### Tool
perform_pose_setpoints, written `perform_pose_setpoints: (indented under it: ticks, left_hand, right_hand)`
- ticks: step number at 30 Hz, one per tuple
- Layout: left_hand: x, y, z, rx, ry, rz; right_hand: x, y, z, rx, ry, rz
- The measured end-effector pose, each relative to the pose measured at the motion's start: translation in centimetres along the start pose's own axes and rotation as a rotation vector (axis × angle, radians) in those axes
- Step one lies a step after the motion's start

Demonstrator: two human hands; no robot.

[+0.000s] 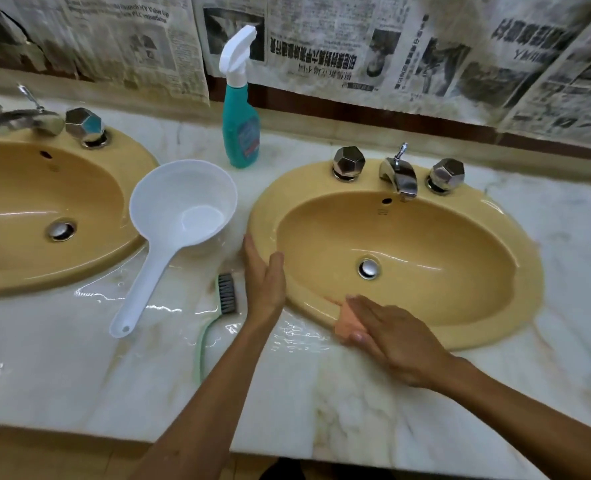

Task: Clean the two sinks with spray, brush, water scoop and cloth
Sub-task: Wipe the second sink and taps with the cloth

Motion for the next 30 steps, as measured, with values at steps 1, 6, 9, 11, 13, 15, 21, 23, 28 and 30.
perform_pose_setpoints:
  ticks: [1,6,9,11,13,15,21,23,28,30]
  left_hand:
    - [0.5,0.5,0.2,0.039,-0.012,-0.123]
    - [5.5,1.4,2.6,0.195,-0.083,-0.681]
    - [10.1,1.8,5.4,0.313,-0.204,-0.858]
    - [12.1,0.8,5.9,0.269,-0.306,-0.938]
    - [14.2,0.0,6.6,0.214,-0.411,-1.012]
    - [16.4,-0.5,7.5,0.191,-0.509,-1.072]
    - [22.4,-0.9,8.5,0.092,-0.632,-0.957]
    - [23.9,-0.1,7.8,0.107,-0.598,-0.951]
    - [23.8,2.3,3.5,0.159,-0.446,-0.985]
    - [23.0,2.9,0.7,0.216,-0.378,-1.017]
  right_hand:
    - [-0.1,1.7,0.8,0.102,0.063,0.042]
    - [0.1,0.0,-1.5,0.422,0.280,-0.022]
    - [0.4,-1.3,0.4,0.184,0.309,-0.143]
    - [1.0,2.5,2.6,0.119,0.237,-0.126]
    - [1.4,9.9,4.8,0.220,0.139,-0.073]
    - [1.8,17.7,6.7,0.336,0.085,-0.064]
    - [0.3,28.7,4.0,0.485,0.063,-0.094]
    - [-1.1,30.2,1.5,0.505,0.095,-0.095]
    - [-5.1,32.4,-5.9,0.497,0.148,-0.088]
    - [-6.9,32.1,-10.0,0.486,0.167,-0.077]
Point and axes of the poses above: each hand's wrist, its own z-axis away from the middle knuckle, its own x-axis out of the palm, y = z × x, the point moved 10 cm from there along -z, towards the middle knuckle, and after that the axes turned 6 degrees about x, right-handed, at the moved point
